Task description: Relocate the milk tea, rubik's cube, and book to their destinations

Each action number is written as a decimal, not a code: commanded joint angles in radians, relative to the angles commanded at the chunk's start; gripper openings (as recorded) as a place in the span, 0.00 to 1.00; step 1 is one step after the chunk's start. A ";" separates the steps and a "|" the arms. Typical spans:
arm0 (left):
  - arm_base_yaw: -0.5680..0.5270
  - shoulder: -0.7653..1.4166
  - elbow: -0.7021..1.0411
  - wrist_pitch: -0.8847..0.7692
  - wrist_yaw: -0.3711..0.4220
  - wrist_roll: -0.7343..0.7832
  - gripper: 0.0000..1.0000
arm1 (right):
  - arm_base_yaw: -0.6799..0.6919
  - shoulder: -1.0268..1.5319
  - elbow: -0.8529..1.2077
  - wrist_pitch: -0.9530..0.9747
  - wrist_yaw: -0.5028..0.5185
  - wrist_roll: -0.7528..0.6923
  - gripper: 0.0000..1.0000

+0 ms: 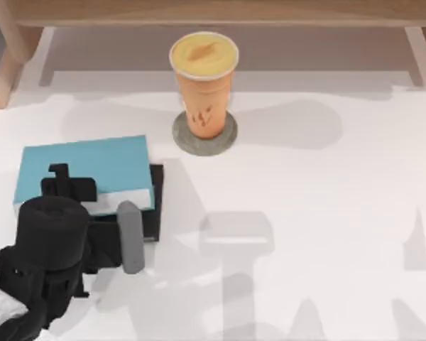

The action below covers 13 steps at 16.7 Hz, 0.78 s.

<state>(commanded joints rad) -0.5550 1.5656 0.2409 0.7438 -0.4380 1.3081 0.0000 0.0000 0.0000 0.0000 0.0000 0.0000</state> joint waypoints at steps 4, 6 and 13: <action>0.006 -0.010 0.010 0.004 -0.001 0.004 0.00 | 0.000 0.000 0.000 0.000 0.000 0.000 1.00; 0.007 0.000 0.011 0.009 0.001 0.005 0.00 | 0.000 0.000 0.000 0.000 0.000 0.000 1.00; 0.011 0.030 0.012 0.021 0.010 0.007 0.08 | 0.000 0.000 0.000 0.000 0.000 0.000 1.00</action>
<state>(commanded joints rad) -0.5437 1.5955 0.2529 0.7647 -0.4282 1.3152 0.0000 0.0000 0.0000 0.0000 0.0000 0.0000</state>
